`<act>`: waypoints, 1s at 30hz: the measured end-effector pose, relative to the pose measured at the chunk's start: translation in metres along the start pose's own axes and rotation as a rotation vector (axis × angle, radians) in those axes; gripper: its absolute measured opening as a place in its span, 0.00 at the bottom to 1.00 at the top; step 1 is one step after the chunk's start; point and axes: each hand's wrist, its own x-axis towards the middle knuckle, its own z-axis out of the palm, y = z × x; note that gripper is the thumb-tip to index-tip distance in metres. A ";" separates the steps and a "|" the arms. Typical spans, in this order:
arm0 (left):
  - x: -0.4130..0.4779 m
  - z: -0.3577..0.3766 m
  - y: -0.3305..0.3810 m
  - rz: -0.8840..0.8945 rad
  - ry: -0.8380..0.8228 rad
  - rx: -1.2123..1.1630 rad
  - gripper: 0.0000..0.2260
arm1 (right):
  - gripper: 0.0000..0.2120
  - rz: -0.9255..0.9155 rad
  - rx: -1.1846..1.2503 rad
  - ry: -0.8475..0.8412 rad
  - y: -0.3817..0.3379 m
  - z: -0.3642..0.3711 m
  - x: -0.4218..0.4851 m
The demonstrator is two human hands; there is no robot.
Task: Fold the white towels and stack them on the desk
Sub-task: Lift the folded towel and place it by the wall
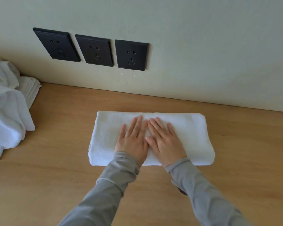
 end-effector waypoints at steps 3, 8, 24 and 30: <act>-0.003 -0.001 -0.024 0.003 0.039 -0.021 0.29 | 0.31 0.008 -0.060 -0.070 0.020 0.002 -0.004; -0.018 -0.001 -0.072 -0.100 0.083 -0.006 0.30 | 0.31 0.120 -0.076 -0.076 0.077 0.001 -0.032; -0.059 -0.015 -0.003 0.197 0.374 -0.042 0.23 | 0.20 0.078 0.065 0.397 0.029 -0.007 -0.039; -0.074 -0.007 -0.025 0.198 0.149 0.136 0.44 | 0.38 -0.200 0.021 0.063 0.014 0.005 -0.062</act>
